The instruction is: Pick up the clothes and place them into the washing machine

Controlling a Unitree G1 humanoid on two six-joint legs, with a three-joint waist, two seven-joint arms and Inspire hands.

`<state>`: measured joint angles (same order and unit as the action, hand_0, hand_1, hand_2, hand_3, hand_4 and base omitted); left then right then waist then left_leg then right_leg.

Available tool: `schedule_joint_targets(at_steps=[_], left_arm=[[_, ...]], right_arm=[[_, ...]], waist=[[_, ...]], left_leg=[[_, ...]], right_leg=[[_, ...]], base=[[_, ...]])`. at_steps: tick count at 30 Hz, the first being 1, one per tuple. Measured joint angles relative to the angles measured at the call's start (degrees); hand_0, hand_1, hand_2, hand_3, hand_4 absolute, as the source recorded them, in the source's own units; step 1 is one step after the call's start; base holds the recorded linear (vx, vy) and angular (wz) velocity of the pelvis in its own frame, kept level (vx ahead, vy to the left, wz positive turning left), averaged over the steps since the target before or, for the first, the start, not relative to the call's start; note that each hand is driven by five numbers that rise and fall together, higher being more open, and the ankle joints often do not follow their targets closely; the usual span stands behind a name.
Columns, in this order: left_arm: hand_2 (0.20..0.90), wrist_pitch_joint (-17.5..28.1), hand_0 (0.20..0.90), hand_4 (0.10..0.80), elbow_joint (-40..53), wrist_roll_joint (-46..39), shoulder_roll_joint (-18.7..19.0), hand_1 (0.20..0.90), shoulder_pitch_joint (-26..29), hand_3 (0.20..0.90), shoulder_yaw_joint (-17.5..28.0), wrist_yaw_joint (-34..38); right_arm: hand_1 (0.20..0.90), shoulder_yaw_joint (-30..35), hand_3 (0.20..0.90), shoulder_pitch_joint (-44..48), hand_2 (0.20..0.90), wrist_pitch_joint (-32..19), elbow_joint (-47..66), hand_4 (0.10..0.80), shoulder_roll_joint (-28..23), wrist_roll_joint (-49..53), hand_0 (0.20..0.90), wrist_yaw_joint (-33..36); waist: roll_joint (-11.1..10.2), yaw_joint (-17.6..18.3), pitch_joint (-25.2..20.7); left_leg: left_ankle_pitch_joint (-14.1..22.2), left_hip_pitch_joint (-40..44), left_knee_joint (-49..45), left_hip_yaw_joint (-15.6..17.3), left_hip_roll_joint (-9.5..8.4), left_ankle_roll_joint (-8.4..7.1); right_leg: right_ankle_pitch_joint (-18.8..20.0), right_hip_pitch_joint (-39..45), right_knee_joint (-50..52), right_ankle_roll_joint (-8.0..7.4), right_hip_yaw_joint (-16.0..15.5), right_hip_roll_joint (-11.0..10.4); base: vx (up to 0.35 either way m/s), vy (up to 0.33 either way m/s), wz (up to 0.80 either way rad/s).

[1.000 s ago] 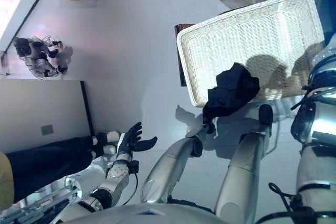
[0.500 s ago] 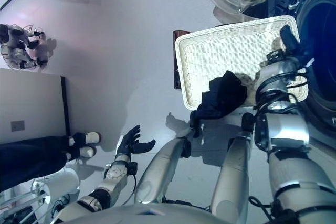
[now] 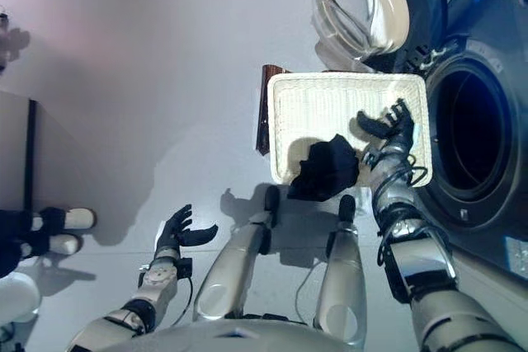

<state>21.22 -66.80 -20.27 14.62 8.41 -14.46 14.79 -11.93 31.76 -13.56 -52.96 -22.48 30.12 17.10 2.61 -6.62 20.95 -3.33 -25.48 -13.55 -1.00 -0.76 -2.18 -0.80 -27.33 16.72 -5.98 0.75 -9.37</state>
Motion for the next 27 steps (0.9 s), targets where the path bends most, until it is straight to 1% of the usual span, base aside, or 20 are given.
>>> schedule_joint_targets(at_steps=[2, 3, 5, 7, 10, 11, 13, 15, 18, 19, 22, 27], left_arm=[[0.900, -0.02, 0.900, 0.800, -0.02, 0.26, 0.24, 0.900, -0.75, 0.900, 1.41, -0.64], [0.900, -0.04, 0.900, 0.800, 0.08, 0.47, 0.43, 0.900, -1.17, 0.900, 1.71, -0.74], [0.900, -0.18, 0.900, 0.800, 0.06, 1.33, 1.06, 0.900, -2.23, 0.900, 2.85, -0.88], [0.900, -0.54, 0.900, 0.800, 0.21, 2.31, 1.71, 0.900, -2.74, 0.900, 3.53, -1.40], [0.900, -0.93, 0.900, 0.800, 0.29, 3.14, 2.60, 0.900, -3.94, 0.900, 4.24, -1.62], [0.900, -0.97, 0.900, 0.800, 0.35, 3.51, 3.19, 0.900, -4.60, 0.900, 4.26, -1.68], [0.900, -1.01, 0.900, 0.800, 0.51, 3.71, 4.08, 0.900, -5.24, 0.900, 4.29, -1.79], [0.900, -0.90, 0.900, 0.800, 1.01, 4.53, 4.90, 0.900, -5.67, 0.900, 4.49, -2.02], [0.900, -1.00, 0.900, 0.800, 2.49, 4.67, 5.72, 0.900, -6.10, 0.900, 5.54, -2.30], [0.900, -0.97, 0.900, 0.800, 2.92, 4.70, 5.93, 0.900, -6.25, 0.900, 5.54, -2.62], [0.900, -0.95, 0.900, 0.800, 3.02, 5.72, 6.43, 0.900, -6.35, 0.900, 5.54, -2.81], [0.900, -0.95, 0.900, 0.800, 3.75, 6.79, 6.45, 0.900, -6.33, 0.900, 5.51, -2.62]], right_arm=[[0.900, -3.08, 0.900, -4.33, 0.900, 1.14, 4.38, 0.800, -1.04, -5.21, 0.900, -1.88], [0.900, -3.34, 0.900, -6.37, 0.900, 1.13, 6.14, 0.800, -1.13, -7.20, 0.900, -2.94], [0.900, -5.31, 0.900, -9.35, 0.900, 1.83, 8.13, 0.800, -1.53, -10.75, 0.900, -4.43], [0.900, -5.44, 0.900, -12.34, 0.900, 1.95, 10.88, 0.800, -2.86, -13.85, 0.900, -6.32], [0.900, -5.88, 0.900, -16.43, 0.900, 2.14, 13.64, 0.800, -6.00, -18.05, 0.900, -8.07], [0.900, -5.99, 0.900, -17.25, 0.900, 2.39, 14.21, 0.800, -6.59, -19.07, 0.900, -8.22], [0.900, -6.63, 0.900, -18.57, 0.900, 2.36, 16.47, 0.800, -9.73, -22.73, 0.900, -9.10], [0.900, -7.81, 0.900, -20.03, 0.900, 2.37, 19.03, 0.800, -14.26, -27.54, 0.900, -10.13], [0.900, -12.16, 0.900, -20.33, 0.900, 2.33, 22.99, 0.800, -20.74, -37.36, 0.900, -11.27], [0.900, -12.47, 0.900, -20.76, 0.900, 2.14, 24.37, 0.800, -21.76, -40.37, 0.900, -11.93], [0.900, -14.29, 0.900, -20.08, 0.900, 1.84, 25.78, 0.800, -21.46, -44.92, 0.900, -12.25], [0.900, -21.41, 0.900, -16.35, 0.900, 1.76, 25.76, 0.800, -19.54, -51.85, 0.900, -11.68]], waist=[[-1.12, 0.27, -0.27], [-1.45, 0.09, -0.44], [-3.02, 0.06, -1.35], [-3.93, -0.19, -1.88], [-4.93, -0.58, -2.67], [-5.55, -0.51, -3.32], [-6.04, -0.41, -3.75], [-6.23, -0.60, -3.87], [-6.57, -1.09, -4.12], [-6.64, -1.42, -4.17], [-6.71, -1.53, -4.25], [-6.74, -2.65, -4.24]], left_leg=[[0.49, 1.09, 0.02, -0.37, 0.12, 0.04], [0.64, 1.48, -0.01, -0.49, 0.21, 0.08], [0.92, 1.90, 0.10, -0.72, 0.41, -0.02], [0.96, 2.17, 0.35, -1.04, 0.46, -0.03], [1.16, 3.77, 1.14, -1.50, 0.51, -0.10], [1.37, 3.91, 1.17, -1.45, 0.60, -0.15], [1.37, 3.88, 1.22, -1.61, 0.61, -0.15], [1.36, 3.88, 1.14, -2.22, 0.55, -0.16], [1.31, 3.64, 1.18, -2.74, 0.63, -0.28], [1.30, 3.63, 1.20, -2.84, 0.62, -0.30], [1.26, 3.05, 1.11, -3.40, 0.62, -0.39], [0.97, 1.16, 0.95, -4.09, 0.59, -0.53]], right_leg=[[0.00, 1.92, -0.92, 0.00, -0.56, 0.07], [-0.02, 2.86, -1.50, -0.01, -1.17, 0.05], [0.00, 3.81, -2.62, -0.01, -1.76, 0.18], [0.16, 4.55, -3.16, -0.23, -2.25, 0.20], [0.22, 6.85, -4.78, -0.14, -3.07, 0.19], [0.13, 6.98, -4.86, -0.03, -3.10, 0.24], [0.13, 7.20, -5.15, -0.01, -3.24, 0.28], [0.21, 7.68, -5.43, -0.15, -3.95, 0.25], [0.08, 7.77, -5.60, 0.06, -4.62, 0.27], [0.07, 7.81, -5.62, 0.07, -4.71, 0.28], [0.06, 7.69, -5.74, 0.07, -5.28, 0.30], [0.07, 6.26, -5.73, 0.08, -6.06, 0.29]], base=[[0.070, -0.037, 0.09], [0.073, -0.034, 0.13], [0.059, -0.019, 0.08], [0.032, -0.012, 0.08], [0.020, -0.013, 0.07], [0.007, -0.034, 0.01], [-0.007, -0.017, 0.04], [-0.018, -0.028, 0.12], [-0.008, -0.036, 0.08], [-0.017, -0.023, 0.06], [-0.028, -0.027, 0.08], [-0.031, -0.008, 0.07]])
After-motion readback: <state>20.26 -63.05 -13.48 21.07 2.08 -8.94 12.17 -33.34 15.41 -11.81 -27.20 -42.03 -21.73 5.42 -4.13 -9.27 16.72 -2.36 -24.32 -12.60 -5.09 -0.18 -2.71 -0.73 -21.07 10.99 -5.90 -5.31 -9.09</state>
